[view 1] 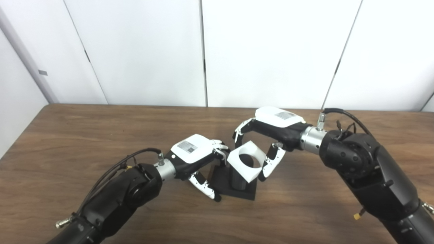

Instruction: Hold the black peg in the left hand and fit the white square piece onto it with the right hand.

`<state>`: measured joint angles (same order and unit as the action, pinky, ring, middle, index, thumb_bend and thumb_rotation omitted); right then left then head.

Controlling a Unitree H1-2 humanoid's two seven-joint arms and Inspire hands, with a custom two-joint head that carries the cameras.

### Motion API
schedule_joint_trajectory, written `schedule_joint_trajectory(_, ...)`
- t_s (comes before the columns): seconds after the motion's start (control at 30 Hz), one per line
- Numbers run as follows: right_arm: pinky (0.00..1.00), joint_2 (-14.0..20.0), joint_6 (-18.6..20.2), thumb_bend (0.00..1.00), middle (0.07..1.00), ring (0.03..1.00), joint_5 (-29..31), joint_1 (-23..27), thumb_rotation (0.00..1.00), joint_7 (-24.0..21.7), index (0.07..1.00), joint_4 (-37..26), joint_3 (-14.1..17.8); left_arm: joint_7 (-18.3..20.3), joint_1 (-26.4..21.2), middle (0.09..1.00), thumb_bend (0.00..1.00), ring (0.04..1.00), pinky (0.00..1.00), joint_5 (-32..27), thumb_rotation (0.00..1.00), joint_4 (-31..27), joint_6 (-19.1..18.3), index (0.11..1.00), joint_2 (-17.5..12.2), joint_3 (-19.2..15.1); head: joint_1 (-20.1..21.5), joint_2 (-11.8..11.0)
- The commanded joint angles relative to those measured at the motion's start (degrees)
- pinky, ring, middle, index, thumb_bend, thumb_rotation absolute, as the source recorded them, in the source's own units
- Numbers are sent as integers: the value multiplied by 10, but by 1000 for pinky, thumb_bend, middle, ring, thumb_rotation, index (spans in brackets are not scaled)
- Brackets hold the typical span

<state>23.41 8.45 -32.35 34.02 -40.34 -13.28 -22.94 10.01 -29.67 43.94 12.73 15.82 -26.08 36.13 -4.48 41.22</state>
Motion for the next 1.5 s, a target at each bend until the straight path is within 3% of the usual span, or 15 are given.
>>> schedule_joint_trajectory(0.0,797,-7,-8,522,772,825,5,17,130,8,479,-2,1,42,19,871,521,899,833,40,79,15,1,491,13,33,-1,1)
schedule_joint_trajectory(0.63,789,-57,-10,522,764,818,-11,24,133,13,478,25,-22,44,15,866,521,892,827,44,79,15,0,490,18,35,-3,3)
schedule_joint_trajectory(0.8,818,-57,-16,521,761,825,-19,19,136,6,478,27,-36,43,15,867,521,897,835,46,79,17,-3,490,20,34,-2,3)
schedule_joint_trajectory(0.93,785,-49,-12,519,784,813,-18,13,154,-2,491,26,-38,40,15,870,521,895,836,46,79,16,-1,490,18,34,0,3)
schedule_joint_trajectory(1.0,787,-44,-9,770,809,823,-17,13,282,-9,625,24,-38,40,15,867,521,894,835,46,80,16,1,491,16,34,3,4)
schedule_joint_trajectory(1.07,785,-40,-7,876,833,836,-18,14,327,-15,702,23,-37,40,16,860,520,895,834,45,81,16,1,491,15,33,6,4)
schedule_joint_trajectory(1.47,789,-33,7,917,869,867,-17,20,283,-29,783,21,-31,38,18,860,520,893,815,45,80,13,5,491,8,30,6,8)
